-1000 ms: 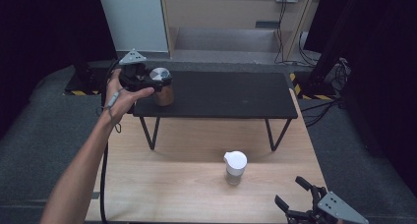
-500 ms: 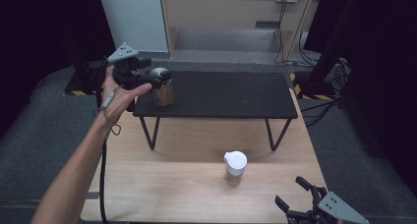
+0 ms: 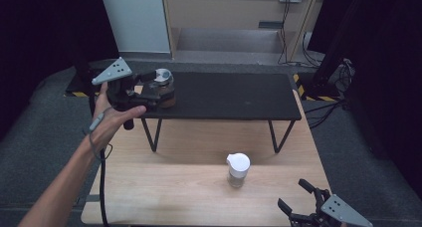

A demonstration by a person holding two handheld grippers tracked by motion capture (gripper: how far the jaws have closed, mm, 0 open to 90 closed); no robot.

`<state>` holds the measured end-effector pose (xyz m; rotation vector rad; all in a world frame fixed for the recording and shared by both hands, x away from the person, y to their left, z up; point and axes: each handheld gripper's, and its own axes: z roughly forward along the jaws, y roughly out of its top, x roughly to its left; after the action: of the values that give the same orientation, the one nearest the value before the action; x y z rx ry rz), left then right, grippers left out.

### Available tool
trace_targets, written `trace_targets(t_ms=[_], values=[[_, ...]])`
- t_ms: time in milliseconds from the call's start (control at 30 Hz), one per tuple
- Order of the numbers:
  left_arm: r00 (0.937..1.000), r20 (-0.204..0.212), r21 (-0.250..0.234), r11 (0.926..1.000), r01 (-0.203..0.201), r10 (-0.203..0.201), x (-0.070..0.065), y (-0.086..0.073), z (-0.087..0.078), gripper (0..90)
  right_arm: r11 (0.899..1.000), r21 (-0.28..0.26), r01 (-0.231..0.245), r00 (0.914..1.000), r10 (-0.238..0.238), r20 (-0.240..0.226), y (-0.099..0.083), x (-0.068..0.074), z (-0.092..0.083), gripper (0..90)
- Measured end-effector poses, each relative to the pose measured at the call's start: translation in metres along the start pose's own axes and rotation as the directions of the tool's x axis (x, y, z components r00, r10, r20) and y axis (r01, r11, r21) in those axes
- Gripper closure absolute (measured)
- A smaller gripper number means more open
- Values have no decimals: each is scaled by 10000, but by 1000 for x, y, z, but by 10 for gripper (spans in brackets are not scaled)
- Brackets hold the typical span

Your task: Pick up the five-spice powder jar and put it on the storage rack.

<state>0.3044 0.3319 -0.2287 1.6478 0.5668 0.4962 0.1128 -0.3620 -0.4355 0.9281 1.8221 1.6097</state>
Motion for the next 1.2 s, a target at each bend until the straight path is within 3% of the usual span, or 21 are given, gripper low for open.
trace_targets(t_ms=[200, 400, 567, 900, 1200], values=[[9951, 800, 136, 9981, -602, 590, -16, -12, -13, 87, 10000, 19, -2, 10000, 2, 50, 0, 1, 0, 64], [9924, 1049, 207, 9975, -670, 645, -27, -24, -23, 87, 10000, 29, -7, 10000, 7, 42, 0, 1, 0, 64], [9885, 1321, 334, 9963, -791, 741, -36, -43, -30, 86, 10000, 45, -5, 10000, 5, 69, 1, 1, 0, 64], [9887, 1287, 696, 9939, -860, 765, -47, -79, -34, 55, 10000, 71, 22, 10000, -23, 73, 1, 2, 1, 64], [9943, 1046, 873, 9958, -276, 184, -56, -118, -34, 26, 10000, 82, 48, 10000, -49, 46, 1, 2, 1, 65]])
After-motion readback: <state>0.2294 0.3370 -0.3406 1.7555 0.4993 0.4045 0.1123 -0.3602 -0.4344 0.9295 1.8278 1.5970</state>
